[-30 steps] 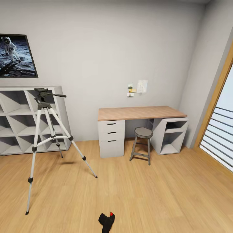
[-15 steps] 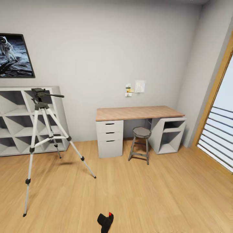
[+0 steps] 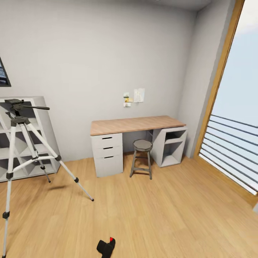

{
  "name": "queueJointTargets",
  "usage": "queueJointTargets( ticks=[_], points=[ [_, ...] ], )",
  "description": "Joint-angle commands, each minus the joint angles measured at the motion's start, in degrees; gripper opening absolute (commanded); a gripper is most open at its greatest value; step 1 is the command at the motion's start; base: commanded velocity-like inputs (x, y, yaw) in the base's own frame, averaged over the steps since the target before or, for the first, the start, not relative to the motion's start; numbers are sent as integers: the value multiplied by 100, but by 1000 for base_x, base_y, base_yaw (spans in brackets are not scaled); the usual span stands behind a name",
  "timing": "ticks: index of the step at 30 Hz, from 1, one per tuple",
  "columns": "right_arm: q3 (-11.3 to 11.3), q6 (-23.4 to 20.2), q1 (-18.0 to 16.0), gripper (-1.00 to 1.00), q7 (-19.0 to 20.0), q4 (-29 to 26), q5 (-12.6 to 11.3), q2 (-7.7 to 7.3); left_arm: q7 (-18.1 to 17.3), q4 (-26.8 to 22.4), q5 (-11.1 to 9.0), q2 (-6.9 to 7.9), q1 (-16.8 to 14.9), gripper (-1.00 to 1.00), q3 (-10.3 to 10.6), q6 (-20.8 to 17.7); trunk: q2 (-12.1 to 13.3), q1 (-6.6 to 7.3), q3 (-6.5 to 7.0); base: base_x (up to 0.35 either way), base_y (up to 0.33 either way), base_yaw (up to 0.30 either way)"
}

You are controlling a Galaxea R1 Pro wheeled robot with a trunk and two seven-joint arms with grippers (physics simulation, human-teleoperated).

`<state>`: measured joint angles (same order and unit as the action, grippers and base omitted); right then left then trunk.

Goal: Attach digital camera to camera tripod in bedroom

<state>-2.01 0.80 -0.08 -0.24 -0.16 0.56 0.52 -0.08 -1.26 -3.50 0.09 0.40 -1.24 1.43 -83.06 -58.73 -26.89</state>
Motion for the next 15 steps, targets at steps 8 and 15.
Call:
queueJointTargets(
  ticks=[8, 15],
  points=[
    [-19, 8, -1, 100, -3, -1, 9, 1, -1, -9, -36, 0, 4, 100, -8, 7, -2, 0, -4, 0, 0, -282],
    [-19, 8, -1, 100, -3, -1, 14, 1, -1, -10, -36, 2, 4, 100, -8, 7, -2, 0, -4, 0, 0, -256]
  ],
)
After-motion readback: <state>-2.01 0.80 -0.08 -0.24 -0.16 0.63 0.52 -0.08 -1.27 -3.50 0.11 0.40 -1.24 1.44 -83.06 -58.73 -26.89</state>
